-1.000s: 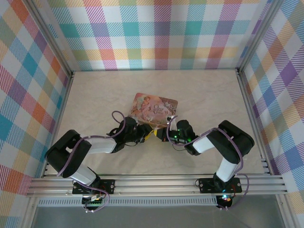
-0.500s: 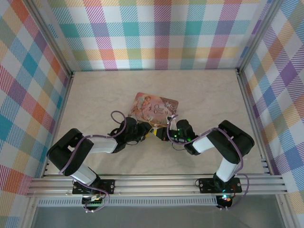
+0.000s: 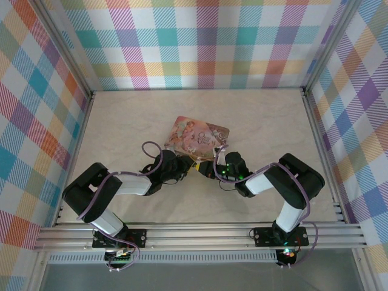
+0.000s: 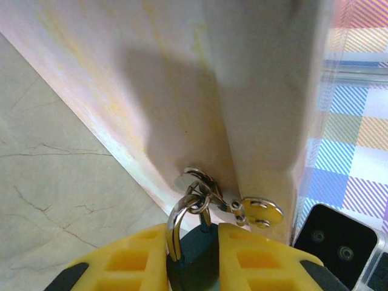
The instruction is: Unlock the padlock with the key
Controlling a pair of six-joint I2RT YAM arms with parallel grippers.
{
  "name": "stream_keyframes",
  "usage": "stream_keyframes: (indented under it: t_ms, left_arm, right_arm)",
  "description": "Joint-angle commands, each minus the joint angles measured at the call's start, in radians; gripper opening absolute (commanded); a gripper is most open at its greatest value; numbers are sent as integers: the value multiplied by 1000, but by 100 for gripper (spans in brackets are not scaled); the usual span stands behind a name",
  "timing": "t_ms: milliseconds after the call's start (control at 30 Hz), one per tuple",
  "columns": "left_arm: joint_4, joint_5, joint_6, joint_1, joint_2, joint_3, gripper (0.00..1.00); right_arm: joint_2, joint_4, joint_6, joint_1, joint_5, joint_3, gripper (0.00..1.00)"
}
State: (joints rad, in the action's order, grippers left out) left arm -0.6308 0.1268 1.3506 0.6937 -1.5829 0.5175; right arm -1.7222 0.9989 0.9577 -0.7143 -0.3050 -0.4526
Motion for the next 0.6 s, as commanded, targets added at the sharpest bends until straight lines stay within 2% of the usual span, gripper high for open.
stream_keyframes:
  t_ms: [0,100,567]
  left_arm:
    - [39,-3,4,26,-21,20,7]
    - [57,-8,0,28,-11,24,0]
    - [117,-3,-1,31,11,47,0]
  right_arm:
    - [35,30,19,-16,-41,-15,17]
    - [68,-20,-15,-15,-22,-10,23]
    - [340,-456,-334,-14,188,-9,45]
